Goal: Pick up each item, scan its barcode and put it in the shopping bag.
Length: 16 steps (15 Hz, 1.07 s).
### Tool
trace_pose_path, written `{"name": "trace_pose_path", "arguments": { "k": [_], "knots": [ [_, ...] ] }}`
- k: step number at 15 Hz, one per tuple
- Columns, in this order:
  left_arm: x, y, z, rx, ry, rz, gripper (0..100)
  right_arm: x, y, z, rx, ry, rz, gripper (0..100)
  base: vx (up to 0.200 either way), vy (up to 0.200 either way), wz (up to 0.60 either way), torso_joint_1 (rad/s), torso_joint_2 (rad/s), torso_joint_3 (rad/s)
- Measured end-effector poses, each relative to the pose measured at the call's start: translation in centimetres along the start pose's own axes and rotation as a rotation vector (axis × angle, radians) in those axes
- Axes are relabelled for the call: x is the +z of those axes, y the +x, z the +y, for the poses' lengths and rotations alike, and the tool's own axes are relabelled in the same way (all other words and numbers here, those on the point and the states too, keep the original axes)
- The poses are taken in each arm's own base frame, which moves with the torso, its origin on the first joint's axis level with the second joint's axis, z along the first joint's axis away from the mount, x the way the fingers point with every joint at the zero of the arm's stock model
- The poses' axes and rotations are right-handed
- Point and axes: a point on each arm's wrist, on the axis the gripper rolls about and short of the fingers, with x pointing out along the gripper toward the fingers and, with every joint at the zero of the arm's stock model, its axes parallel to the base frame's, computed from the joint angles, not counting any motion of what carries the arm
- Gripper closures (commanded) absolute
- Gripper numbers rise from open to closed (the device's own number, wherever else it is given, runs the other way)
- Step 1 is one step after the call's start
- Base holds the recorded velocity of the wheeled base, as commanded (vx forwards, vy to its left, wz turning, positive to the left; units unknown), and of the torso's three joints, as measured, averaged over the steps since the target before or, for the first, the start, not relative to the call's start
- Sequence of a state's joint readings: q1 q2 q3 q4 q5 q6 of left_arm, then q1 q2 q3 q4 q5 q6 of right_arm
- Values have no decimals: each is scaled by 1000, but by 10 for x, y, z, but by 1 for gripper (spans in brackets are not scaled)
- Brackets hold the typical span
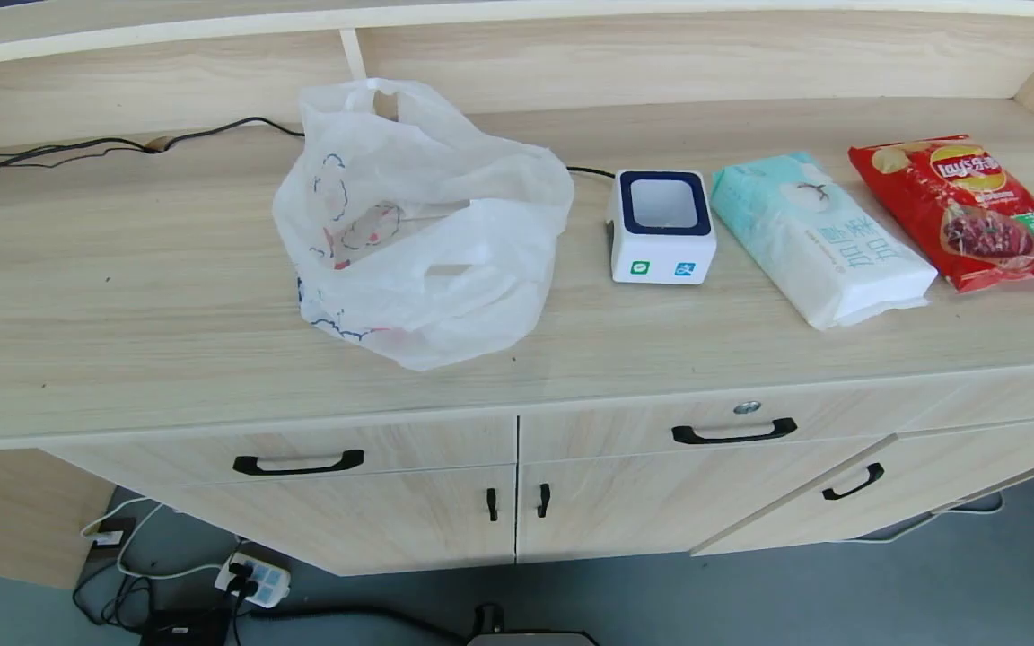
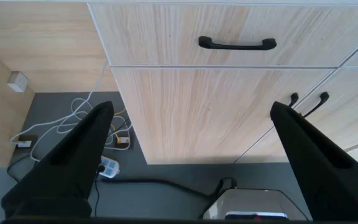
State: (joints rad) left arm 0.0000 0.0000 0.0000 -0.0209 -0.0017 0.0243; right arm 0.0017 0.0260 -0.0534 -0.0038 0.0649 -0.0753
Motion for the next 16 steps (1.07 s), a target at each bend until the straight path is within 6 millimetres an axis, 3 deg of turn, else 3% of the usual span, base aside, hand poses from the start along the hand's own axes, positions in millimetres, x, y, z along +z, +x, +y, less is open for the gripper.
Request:
{"name": "trace_pose_path", "arguments": {
  "k": [2, 4, 8, 10, 11, 16],
  "knots": [
    [0, 0, 0, -3, 1, 3, 0, 38, 3, -3, 10, -2, -19, 0, 0, 0, 0, 0, 0, 0],
    [0, 0, 0, -1, 1, 3, 0, 87, 20, -7, 21, 1, -2, 0, 0, 0, 0, 0, 0, 0],
    [0, 0, 0, -1, 1, 3, 0, 174, 102, -16, 91, 8, 10, 0, 50, 0, 0, 3, 1, 1],
    [0, 0, 0, -2, 1, 3, 0, 188, 138, -15, 137, 11, 30, 0, 200, 0, 0, -2, 0, 7],
    [0, 0, 0, -2, 1, 3, 0, 185, 151, -13, 155, 14, 63, 0, 200, 0, 0, -2, 2, 2],
    [0, 0, 0, -1, 1, 2, 0, 165, 174, -8, 198, 13, 168, 0, 0, 0, 0, 0, 0, 0]
  ]
}}
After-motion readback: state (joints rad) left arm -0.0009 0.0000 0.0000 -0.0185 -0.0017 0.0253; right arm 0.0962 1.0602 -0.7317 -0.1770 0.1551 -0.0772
